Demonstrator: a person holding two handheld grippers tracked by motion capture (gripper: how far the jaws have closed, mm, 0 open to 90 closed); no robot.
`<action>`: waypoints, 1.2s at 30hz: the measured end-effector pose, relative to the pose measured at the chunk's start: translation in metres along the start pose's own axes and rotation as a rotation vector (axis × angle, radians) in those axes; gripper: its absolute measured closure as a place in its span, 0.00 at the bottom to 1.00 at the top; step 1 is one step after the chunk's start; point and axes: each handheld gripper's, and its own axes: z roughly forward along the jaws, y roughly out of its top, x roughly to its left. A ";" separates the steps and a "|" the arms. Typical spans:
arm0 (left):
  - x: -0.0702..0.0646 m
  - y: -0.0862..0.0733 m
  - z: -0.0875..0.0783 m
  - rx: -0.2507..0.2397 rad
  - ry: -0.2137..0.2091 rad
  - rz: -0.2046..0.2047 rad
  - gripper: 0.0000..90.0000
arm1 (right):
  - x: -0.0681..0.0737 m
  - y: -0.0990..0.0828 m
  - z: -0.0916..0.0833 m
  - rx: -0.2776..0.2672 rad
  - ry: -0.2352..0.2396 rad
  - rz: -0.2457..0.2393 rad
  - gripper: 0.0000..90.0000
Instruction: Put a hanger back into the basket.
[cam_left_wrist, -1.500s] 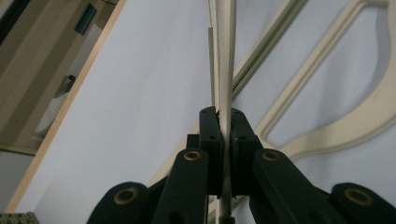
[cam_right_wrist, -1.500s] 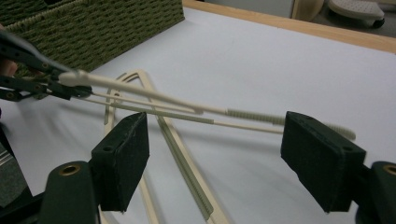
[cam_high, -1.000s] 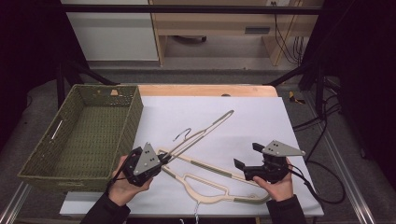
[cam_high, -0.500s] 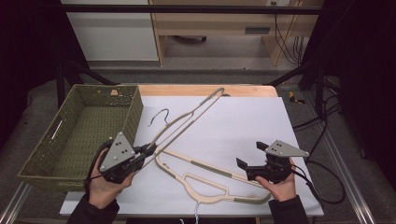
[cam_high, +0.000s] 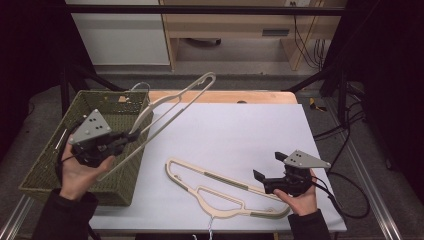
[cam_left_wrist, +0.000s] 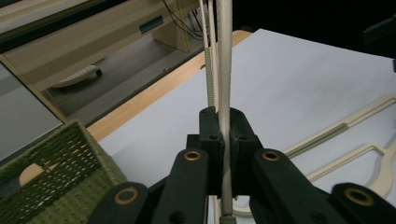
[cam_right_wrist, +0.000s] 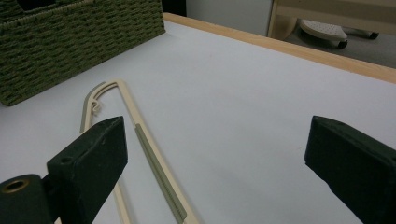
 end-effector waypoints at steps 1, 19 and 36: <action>0.000 0.000 0.000 0.000 0.000 0.000 0.96 | 0.000 0.000 0.000 0.000 -0.001 0.002 0.07; 0.086 -0.047 -0.017 0.086 0.090 -0.057 0.96 | 0.000 0.000 0.000 -0.001 -0.001 -0.004 0.07; 0.125 -0.098 -0.034 0.165 0.170 -0.112 0.96 | 0.000 -0.001 0.001 0.011 -0.007 -0.001 0.07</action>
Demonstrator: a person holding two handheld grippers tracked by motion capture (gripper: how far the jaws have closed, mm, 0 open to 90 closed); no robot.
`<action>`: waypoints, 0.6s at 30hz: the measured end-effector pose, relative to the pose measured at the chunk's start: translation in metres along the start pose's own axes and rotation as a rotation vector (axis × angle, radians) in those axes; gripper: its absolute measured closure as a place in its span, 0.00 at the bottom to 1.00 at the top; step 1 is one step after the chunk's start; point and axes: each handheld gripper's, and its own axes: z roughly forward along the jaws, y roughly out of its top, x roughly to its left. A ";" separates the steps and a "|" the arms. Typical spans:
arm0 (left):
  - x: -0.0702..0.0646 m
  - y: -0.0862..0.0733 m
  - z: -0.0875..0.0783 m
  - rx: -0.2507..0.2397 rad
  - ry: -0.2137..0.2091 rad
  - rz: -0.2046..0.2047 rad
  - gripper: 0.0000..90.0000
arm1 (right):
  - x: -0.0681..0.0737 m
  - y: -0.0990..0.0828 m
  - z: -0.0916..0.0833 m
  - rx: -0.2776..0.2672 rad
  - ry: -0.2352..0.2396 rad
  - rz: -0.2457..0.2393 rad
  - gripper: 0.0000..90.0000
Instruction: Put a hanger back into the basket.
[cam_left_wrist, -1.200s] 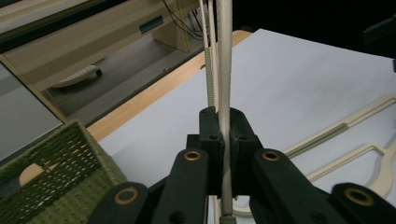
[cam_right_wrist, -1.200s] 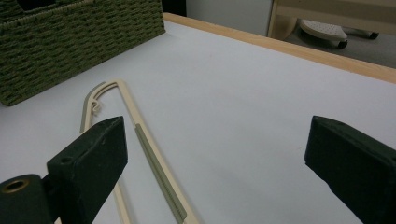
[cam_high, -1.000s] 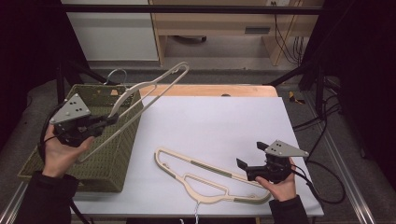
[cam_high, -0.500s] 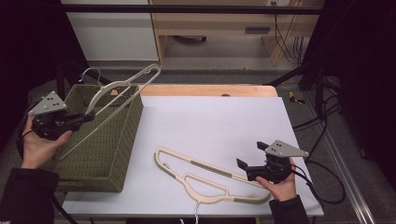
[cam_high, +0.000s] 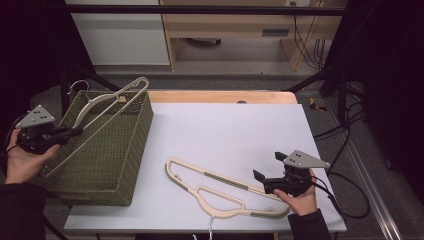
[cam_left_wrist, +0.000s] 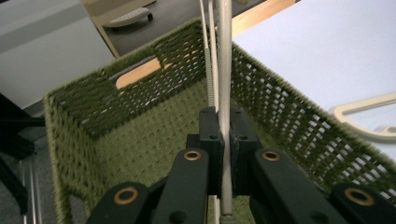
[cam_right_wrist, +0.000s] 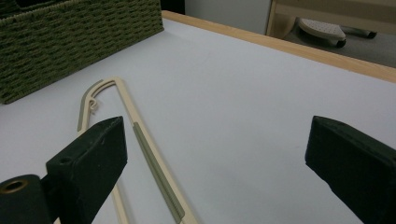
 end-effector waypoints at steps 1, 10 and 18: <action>0.002 -0.004 0.000 0.011 0.004 -0.004 0.96 | 0.000 0.000 0.000 0.001 0.001 -0.003 0.07; -0.001 -0.017 0.001 0.045 0.006 0.003 0.96 | 0.000 0.000 0.000 0.002 0.001 -0.004 0.07; -0.011 -0.029 0.015 0.100 0.012 0.020 0.96 | 0.000 -0.001 0.001 0.008 0.003 -0.007 0.07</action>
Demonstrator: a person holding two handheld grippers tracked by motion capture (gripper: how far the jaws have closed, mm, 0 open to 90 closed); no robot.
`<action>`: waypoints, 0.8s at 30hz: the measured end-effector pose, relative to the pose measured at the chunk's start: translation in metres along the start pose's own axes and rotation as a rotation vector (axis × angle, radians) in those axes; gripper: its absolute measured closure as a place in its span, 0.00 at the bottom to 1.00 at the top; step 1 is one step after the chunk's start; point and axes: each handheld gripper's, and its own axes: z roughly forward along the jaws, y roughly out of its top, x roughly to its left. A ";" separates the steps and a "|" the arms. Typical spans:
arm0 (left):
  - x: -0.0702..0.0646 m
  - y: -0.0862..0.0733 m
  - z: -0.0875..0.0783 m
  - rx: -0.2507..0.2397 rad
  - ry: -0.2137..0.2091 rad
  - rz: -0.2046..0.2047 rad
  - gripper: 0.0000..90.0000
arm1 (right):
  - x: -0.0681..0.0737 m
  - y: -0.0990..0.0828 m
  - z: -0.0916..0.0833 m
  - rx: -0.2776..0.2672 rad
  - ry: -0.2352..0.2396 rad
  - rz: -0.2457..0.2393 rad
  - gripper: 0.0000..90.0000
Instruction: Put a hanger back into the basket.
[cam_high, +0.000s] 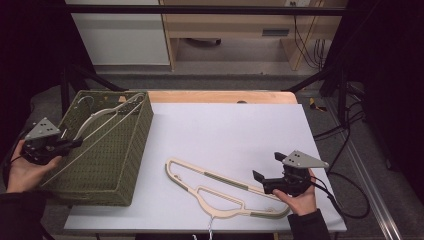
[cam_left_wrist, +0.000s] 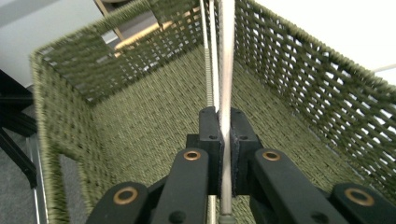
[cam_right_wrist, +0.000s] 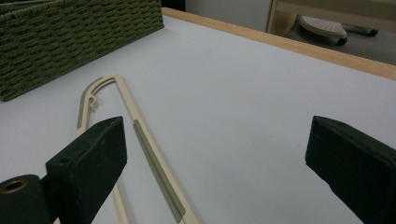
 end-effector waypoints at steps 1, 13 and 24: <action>-0.002 -0.001 0.003 0.005 0.003 0.003 0.96 | 0.000 0.000 0.000 0.000 0.000 -0.002 0.07; -0.015 -0.020 0.025 0.047 0.035 0.021 0.96 | 0.001 -0.001 0.001 0.005 0.000 -0.001 0.07; -0.019 -0.016 0.045 0.194 0.020 0.043 0.94 | 0.001 0.000 0.000 0.002 0.003 0.003 0.07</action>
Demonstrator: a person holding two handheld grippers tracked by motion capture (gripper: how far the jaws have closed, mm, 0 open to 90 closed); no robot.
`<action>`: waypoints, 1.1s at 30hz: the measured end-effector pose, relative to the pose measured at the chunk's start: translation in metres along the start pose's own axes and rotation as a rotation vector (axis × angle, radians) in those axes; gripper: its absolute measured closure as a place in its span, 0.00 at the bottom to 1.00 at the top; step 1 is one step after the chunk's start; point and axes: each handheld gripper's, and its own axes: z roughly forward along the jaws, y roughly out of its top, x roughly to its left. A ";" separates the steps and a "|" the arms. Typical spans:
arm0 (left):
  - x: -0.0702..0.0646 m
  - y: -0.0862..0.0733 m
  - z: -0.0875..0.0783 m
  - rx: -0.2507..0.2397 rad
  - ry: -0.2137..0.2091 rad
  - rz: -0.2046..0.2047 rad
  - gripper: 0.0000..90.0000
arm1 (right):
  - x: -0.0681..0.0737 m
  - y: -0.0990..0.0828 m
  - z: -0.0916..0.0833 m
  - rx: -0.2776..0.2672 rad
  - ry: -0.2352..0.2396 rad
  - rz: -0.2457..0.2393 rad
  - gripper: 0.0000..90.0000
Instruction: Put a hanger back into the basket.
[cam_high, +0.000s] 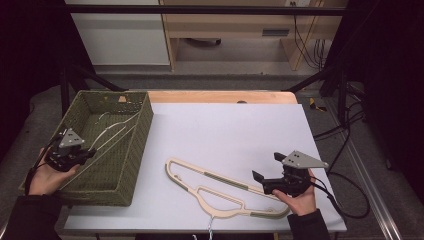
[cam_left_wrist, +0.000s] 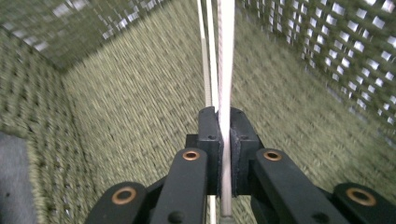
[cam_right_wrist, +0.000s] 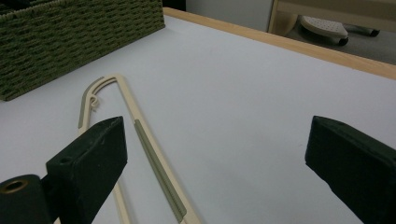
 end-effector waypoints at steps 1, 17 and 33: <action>0.000 0.001 0.002 0.012 0.000 -0.001 0.93 | 0.000 0.000 0.000 0.001 0.000 0.000 0.07; -0.007 0.005 0.013 0.133 -0.091 0.094 0.84 | 0.001 0.000 0.001 0.002 0.010 -0.004 0.07; -0.002 0.007 -0.011 -0.025 -0.084 0.052 0.44 | 0.001 0.000 0.000 -0.007 0.025 -0.004 0.07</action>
